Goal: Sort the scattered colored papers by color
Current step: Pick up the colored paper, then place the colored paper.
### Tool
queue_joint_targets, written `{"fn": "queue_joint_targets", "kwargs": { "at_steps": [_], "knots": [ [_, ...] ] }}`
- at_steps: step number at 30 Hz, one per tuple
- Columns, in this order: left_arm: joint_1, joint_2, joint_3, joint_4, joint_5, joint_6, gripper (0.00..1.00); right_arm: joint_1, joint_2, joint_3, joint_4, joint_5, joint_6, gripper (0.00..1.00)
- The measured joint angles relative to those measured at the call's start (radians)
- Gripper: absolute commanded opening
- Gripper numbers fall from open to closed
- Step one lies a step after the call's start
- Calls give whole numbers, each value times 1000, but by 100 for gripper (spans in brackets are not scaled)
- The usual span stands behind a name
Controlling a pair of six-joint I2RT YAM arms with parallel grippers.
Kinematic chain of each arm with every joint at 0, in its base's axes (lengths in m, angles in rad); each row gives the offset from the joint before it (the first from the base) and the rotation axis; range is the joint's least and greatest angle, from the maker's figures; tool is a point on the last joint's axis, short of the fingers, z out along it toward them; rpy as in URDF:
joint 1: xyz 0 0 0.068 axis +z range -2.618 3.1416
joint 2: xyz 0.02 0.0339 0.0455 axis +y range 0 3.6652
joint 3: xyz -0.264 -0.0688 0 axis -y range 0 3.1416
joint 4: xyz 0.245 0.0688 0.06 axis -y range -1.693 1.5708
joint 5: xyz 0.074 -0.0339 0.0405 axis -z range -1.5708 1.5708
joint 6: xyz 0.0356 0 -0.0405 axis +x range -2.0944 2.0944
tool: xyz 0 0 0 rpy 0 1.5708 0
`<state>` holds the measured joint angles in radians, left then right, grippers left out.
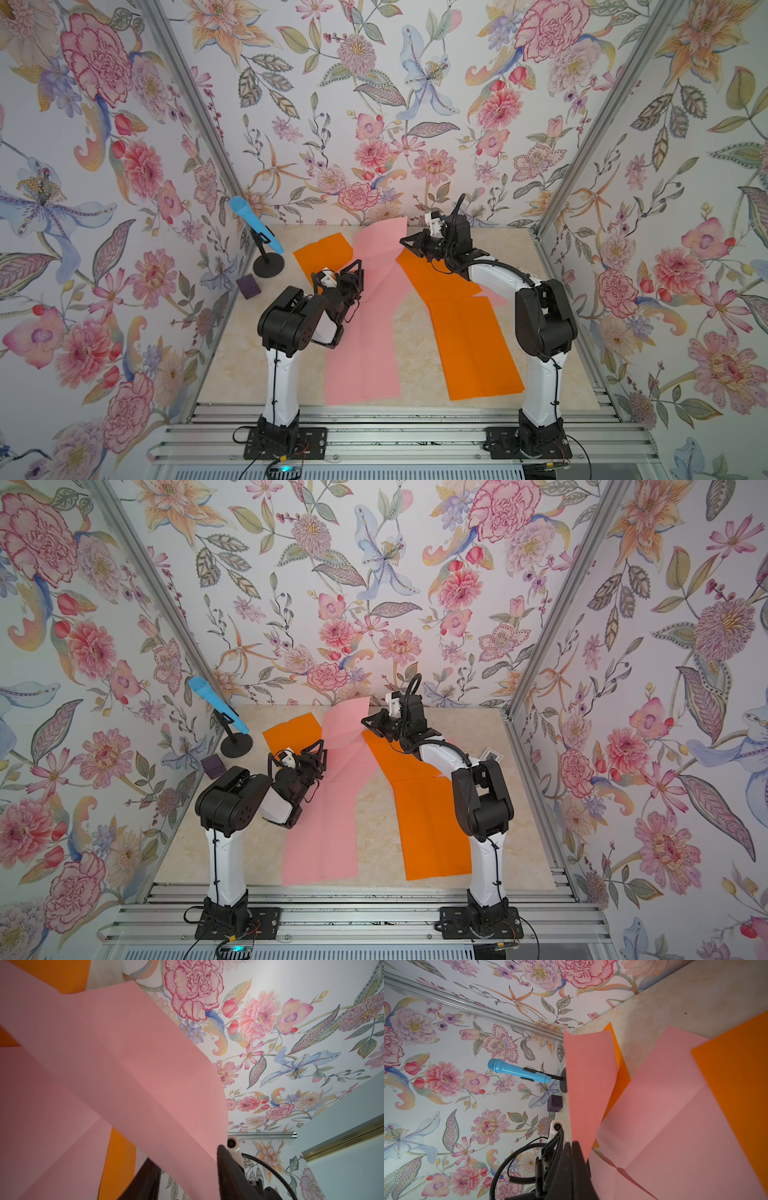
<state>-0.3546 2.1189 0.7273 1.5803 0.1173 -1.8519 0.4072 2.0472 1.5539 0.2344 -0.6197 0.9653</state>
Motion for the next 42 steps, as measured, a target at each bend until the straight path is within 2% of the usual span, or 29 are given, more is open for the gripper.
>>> {"fn": "queue_joint_targets", "kwargs": {
  "at_steps": [5,12,19,24,26,29,33,36,39,42],
  "knots": [
    [0,0,-2,0,9,2,10,-6,-7,-45,1,0,-10,3],
    [1,0,-27,1,36,0,0,-10,-50,-80,-8,-3,-27,9],
    [16,-12,-37,-1,90,4,0,-26,-93,-96,-37,-9,-77,55],
    [37,-74,34,-44,230,51,0,-92,-135,-137,-92,-19,-110,65],
    [42,-142,55,-119,299,100,0,-128,-151,-143,-126,-19,-131,66],
    [46,-303,77,-322,410,237,0,-180,-175,-146,-179,-19,-173,68],
    [46,-497,171,-660,536,472,0,-209,-203,-176,-208,-45,-211,76],
    [46,-618,235,-871,619,632,0,-205,-204,-222,-173,-109,-203,79],
    [46,-727,227,-992,689,741,0,-197,-204,-289,-112,-179,-170,80],
    [46,-833,126,-1041,739,802,0,-186,-204,-331,-54,-231,-135,82]
  ]
}}
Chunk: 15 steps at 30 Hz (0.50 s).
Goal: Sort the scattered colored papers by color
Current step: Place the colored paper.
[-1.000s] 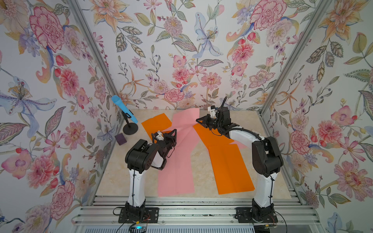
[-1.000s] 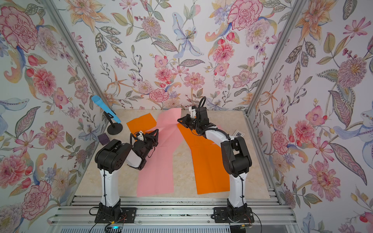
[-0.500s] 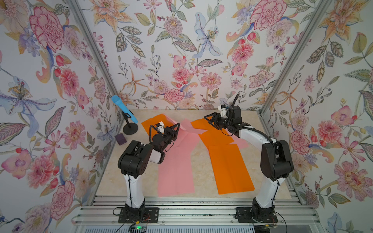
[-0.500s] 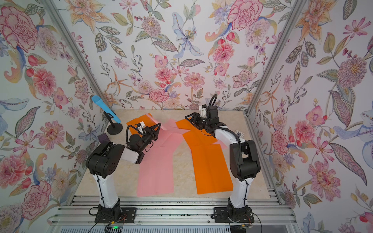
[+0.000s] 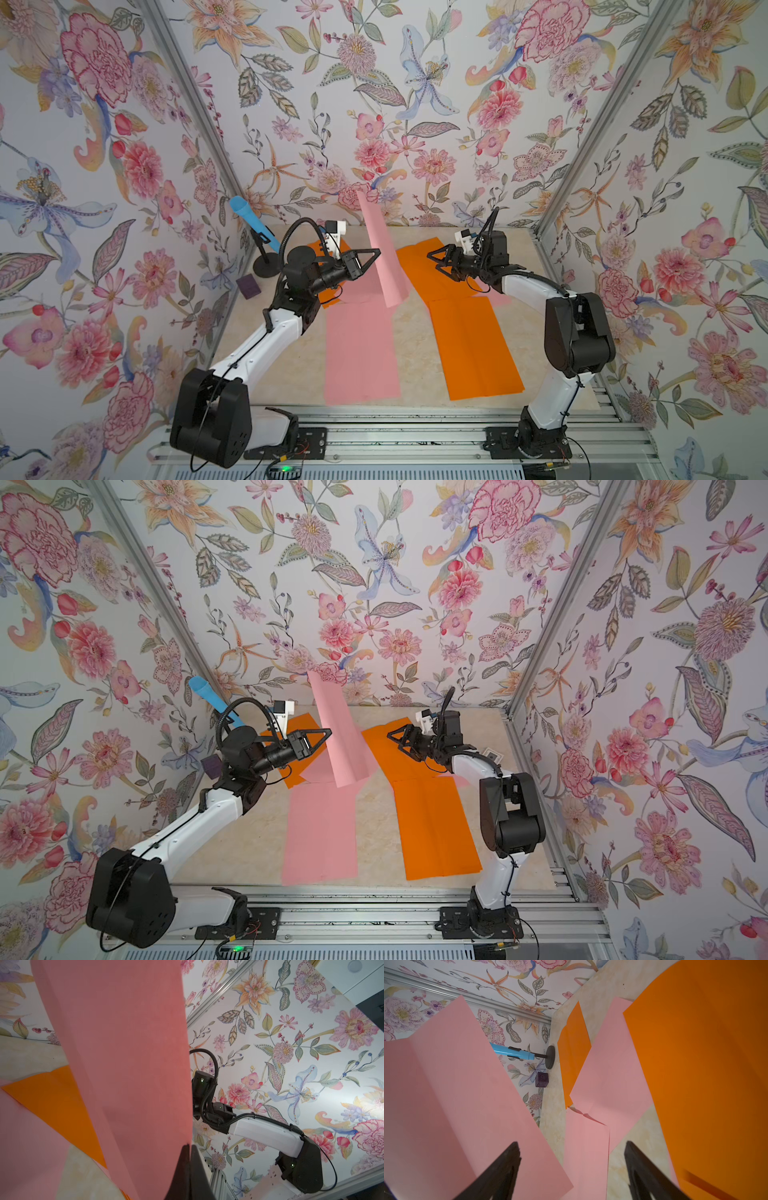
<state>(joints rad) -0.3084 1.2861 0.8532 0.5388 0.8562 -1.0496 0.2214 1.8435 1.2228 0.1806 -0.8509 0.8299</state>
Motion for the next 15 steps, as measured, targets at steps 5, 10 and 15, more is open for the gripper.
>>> {"fn": "queue_joint_targets", "kwargs": {
  "at_steps": [5,10,15],
  "knots": [
    [0,-132,-314,2,63,-15,0,32,0,-53,107,-62,58,83],
    [6,-243,-483,-179,83,21,0,45,0,-81,163,-95,96,83],
    [92,-312,-481,-429,71,177,0,45,0,-87,201,-105,104,83]
  ]
}}
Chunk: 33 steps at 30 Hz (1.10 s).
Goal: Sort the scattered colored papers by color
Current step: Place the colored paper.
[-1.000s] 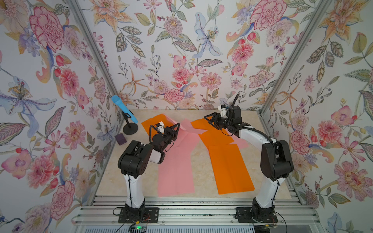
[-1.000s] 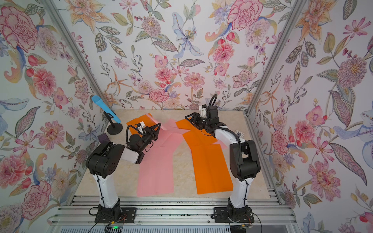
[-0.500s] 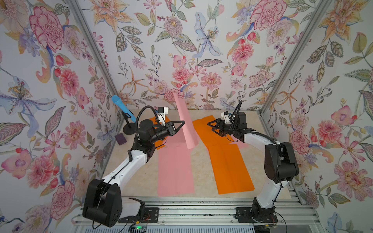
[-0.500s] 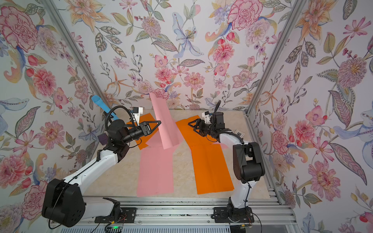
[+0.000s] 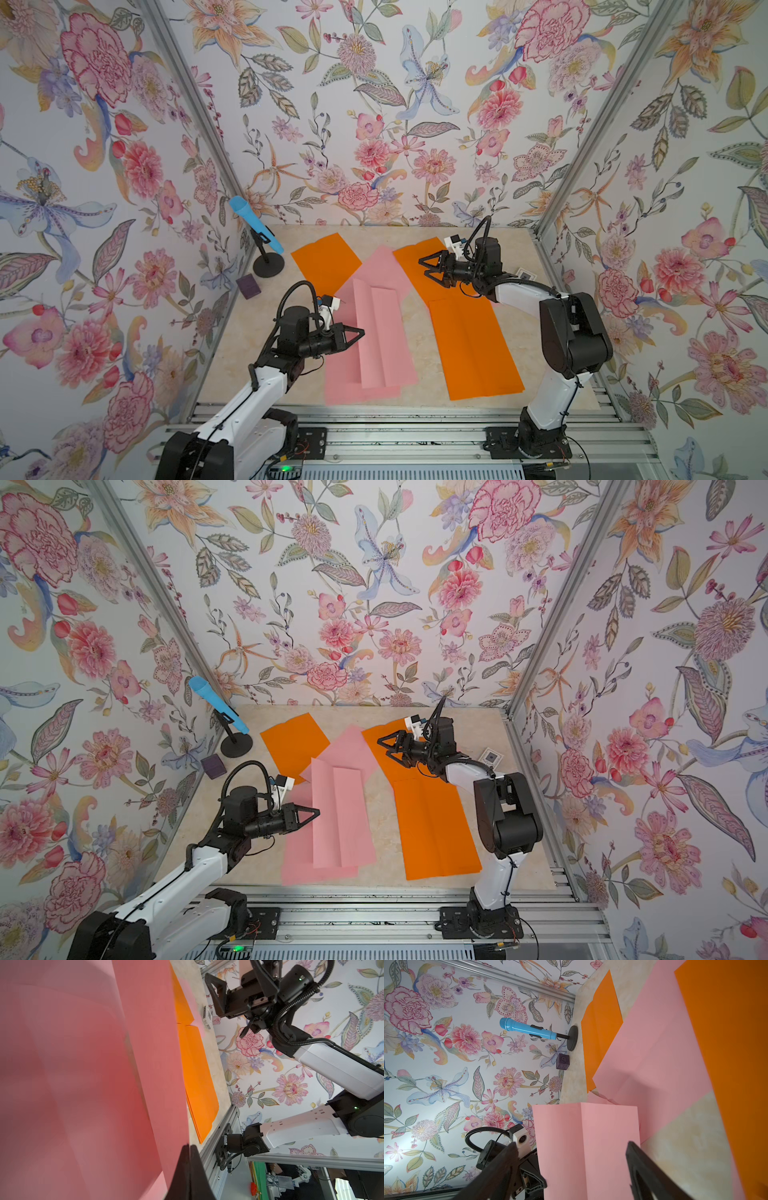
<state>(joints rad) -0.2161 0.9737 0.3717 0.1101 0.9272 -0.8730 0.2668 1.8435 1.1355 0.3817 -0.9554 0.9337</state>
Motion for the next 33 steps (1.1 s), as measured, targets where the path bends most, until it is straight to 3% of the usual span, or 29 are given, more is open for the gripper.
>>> {"fn": "queue_joint_targets", "kwargs": {
  "at_steps": [11,18,23,26,32,33],
  "knots": [
    [42,134,146,-352,-167,195,0,112,-1,-59,-88,32,-79,83],
    [67,251,293,-523,-290,319,0,265,-2,-87,-234,135,-200,83],
    [70,307,304,-583,-360,356,0,304,4,-104,-298,212,-237,83],
    [70,316,304,-607,-395,366,5,323,4,-103,-328,266,-255,83],
    [70,317,304,-620,-444,369,25,367,8,-103,-375,341,-268,83],
    [70,318,304,-622,-451,368,87,372,9,-104,-378,347,-268,83]
  ]
}}
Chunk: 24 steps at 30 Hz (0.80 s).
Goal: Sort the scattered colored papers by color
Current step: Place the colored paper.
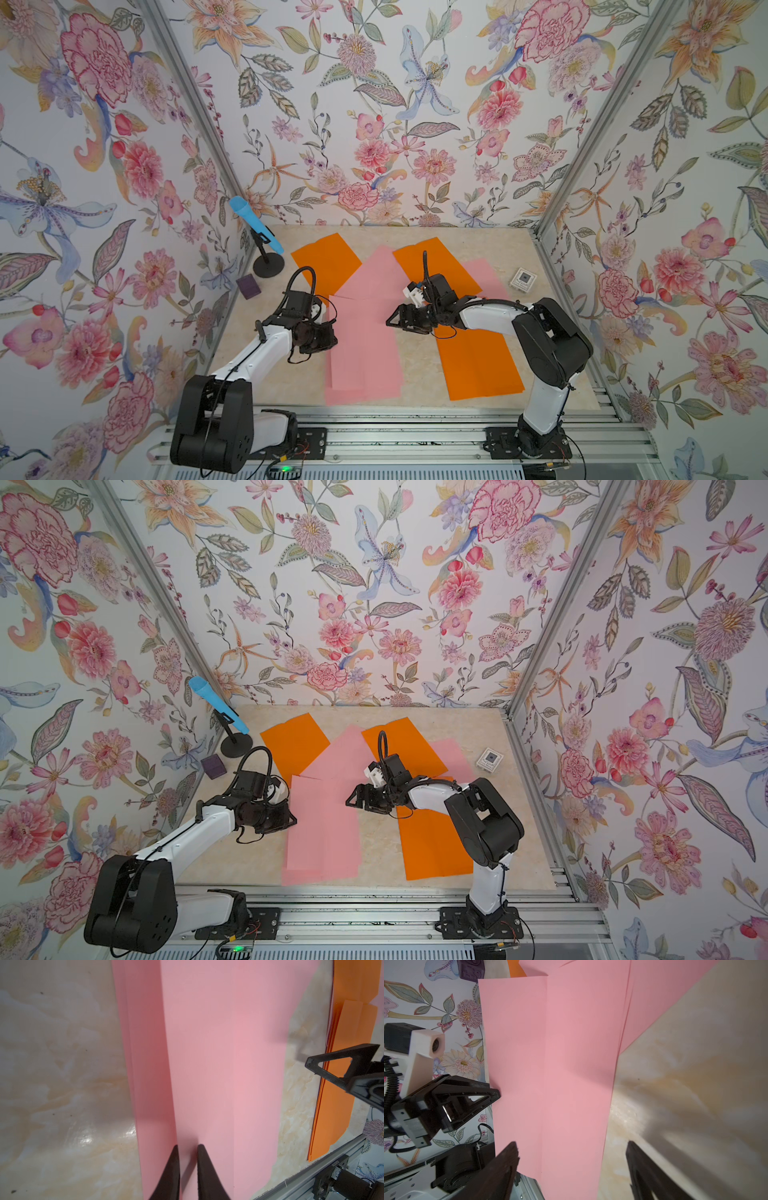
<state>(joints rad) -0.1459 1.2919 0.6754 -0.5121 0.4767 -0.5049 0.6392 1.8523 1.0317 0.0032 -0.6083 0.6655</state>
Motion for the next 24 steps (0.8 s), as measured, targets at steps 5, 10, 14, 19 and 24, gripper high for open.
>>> {"fn": "queue_joint_targets", "kwargs": {
  "at_steps": [5,10,14,19,24],
  "knots": [
    [10,-3,2,-20,-61,-8,100,41,0,-19,0,35,4,83],
    [72,-36,11,-17,-99,-20,100,78,1,-20,-3,51,12,83],
    [92,-43,1,39,-95,-47,100,93,1,-20,-3,66,23,83],
    [92,-33,-82,155,-65,-108,100,127,1,-26,1,75,39,82],
    [92,-20,-120,216,-49,-148,100,165,-4,-39,20,81,56,83]
  ]
}}
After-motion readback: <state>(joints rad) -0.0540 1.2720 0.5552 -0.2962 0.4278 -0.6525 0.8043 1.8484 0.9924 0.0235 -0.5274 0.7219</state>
